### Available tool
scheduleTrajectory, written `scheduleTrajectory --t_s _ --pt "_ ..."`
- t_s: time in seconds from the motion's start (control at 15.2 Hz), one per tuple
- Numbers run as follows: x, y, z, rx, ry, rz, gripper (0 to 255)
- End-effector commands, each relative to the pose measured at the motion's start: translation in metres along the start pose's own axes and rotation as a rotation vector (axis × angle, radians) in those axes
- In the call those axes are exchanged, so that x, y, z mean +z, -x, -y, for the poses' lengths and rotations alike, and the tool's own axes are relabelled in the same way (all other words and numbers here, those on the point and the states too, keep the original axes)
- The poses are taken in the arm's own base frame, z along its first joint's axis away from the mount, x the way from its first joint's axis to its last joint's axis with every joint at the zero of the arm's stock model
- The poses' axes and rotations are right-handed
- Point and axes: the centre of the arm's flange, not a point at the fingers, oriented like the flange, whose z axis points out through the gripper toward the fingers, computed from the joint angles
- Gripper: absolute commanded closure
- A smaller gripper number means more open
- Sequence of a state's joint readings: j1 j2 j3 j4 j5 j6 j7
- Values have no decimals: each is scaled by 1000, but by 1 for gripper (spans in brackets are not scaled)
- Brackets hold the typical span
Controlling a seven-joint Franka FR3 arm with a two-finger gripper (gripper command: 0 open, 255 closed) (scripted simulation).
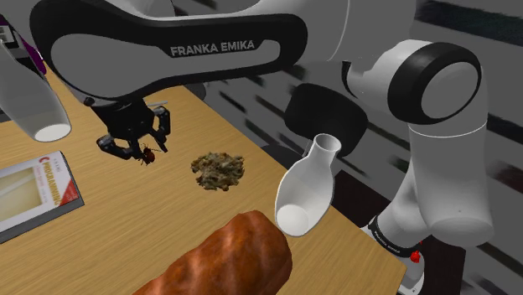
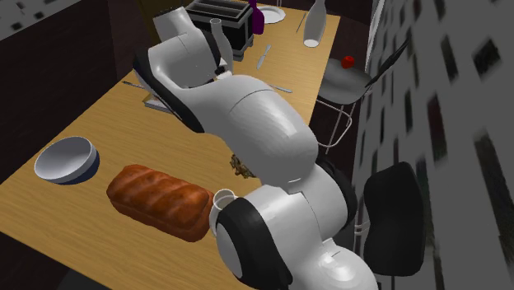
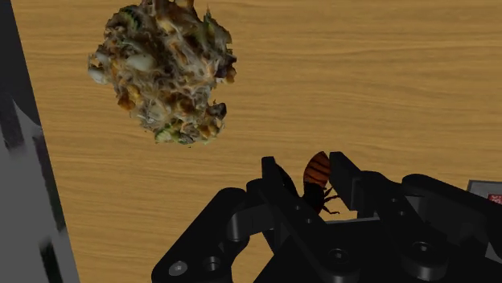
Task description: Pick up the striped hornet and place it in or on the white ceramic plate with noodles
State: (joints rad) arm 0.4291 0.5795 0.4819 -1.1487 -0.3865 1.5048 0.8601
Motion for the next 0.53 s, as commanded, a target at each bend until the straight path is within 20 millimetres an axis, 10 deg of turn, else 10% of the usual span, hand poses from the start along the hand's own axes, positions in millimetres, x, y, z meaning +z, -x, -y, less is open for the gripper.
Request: scheduleTrajectory --t_s 0.0,0.46 --pt "-11 -1 -3 0 0 1 255" --pt "-15 24 -51 0 0 1 255"
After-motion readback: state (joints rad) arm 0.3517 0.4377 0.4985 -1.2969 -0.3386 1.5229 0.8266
